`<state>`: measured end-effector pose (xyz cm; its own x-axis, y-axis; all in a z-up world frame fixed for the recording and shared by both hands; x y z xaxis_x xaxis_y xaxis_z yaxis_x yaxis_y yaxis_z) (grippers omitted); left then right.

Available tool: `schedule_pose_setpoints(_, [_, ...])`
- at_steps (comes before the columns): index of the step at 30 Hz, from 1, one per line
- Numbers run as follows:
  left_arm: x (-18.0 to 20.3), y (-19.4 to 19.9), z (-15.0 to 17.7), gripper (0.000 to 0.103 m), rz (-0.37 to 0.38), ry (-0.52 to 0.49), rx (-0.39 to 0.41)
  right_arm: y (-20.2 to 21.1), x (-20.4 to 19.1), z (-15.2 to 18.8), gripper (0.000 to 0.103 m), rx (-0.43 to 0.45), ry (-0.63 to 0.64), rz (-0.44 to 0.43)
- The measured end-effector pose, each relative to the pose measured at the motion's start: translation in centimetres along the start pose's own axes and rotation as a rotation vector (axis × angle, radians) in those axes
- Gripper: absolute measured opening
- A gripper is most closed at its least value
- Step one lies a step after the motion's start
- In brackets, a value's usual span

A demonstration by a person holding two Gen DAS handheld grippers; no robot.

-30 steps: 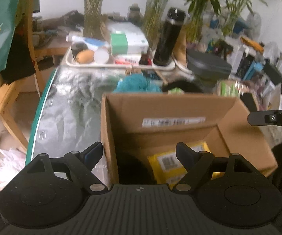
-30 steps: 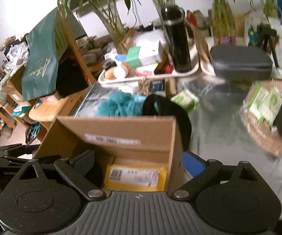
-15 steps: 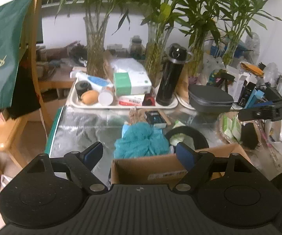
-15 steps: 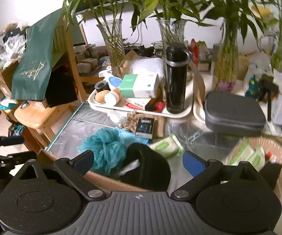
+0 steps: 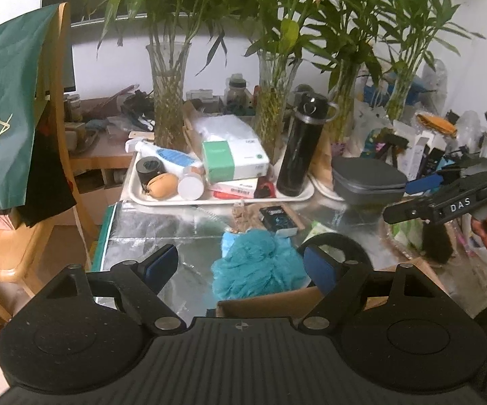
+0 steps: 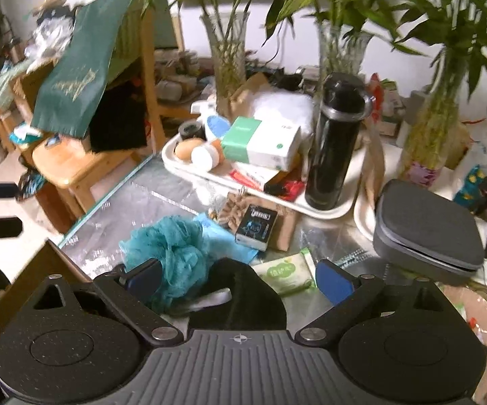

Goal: Organize soft objects
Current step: 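Move the right tool toward the black curved headband on the table, then grasp the black curved headband with the right tool and lift it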

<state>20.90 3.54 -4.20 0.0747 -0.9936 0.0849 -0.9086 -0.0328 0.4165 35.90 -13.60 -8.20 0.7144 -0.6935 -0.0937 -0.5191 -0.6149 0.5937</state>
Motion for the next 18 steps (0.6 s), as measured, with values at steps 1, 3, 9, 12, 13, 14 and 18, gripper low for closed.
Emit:
schedule_pose_setpoints(1, [0.0,-0.1,0.2,0.082,0.003,0.001,-0.005,-0.6,0.0,0.4,0.097,-0.015,0.006,-0.011])
schedule_pose_setpoints(3, [-0.1,0.0,0.7,0.082,0.01,0.006,-0.012,-1.6,0.0,1.0,0.095,-0.036,0.013,-0.03])
schedule_pose_setpoints(9, [-0.6,-0.1,1.8,0.082,0.005,0.003,-0.031,-4.9,0.7,2.5,0.085,-0.11,0.05,-0.043])
schedule_pose_setpoints(12, [-1.2,0.0,2.0,0.082,-0.002,0.021,-0.032,-6.7,0.9,3.1,0.079,-0.15,0.079,-0.048])
schedule_pose_setpoints(13, [-1.4,0.0,2.1,0.082,-0.001,0.028,-0.037,-7.1,0.9,3.3,0.078,-0.16,0.085,-0.051])
schedule_pose_setpoints(14, [-1.5,-0.1,2.2,0.082,0.002,0.034,-0.041,-7.7,1.0,3.5,0.077,-0.17,0.092,-0.054])
schedule_pose_setpoints(18, [-1.9,-0.2,2.4,0.082,-0.001,0.032,-0.05,-9.6,0.8,4.2,0.064,-0.205,0.118,-0.061])
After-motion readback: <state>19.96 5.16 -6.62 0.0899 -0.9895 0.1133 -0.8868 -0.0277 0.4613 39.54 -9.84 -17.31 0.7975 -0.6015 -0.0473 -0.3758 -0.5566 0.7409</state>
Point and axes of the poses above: each gripper's, at about its wrist camera, not at the fingertips, and y roughly against the way its jaws point, x to its right, z to its underside, the point moved 9 cm from there along -y, roughly the way its jaws point, and after that the axes turned 15 degrees about x, right-handed, at the moved point
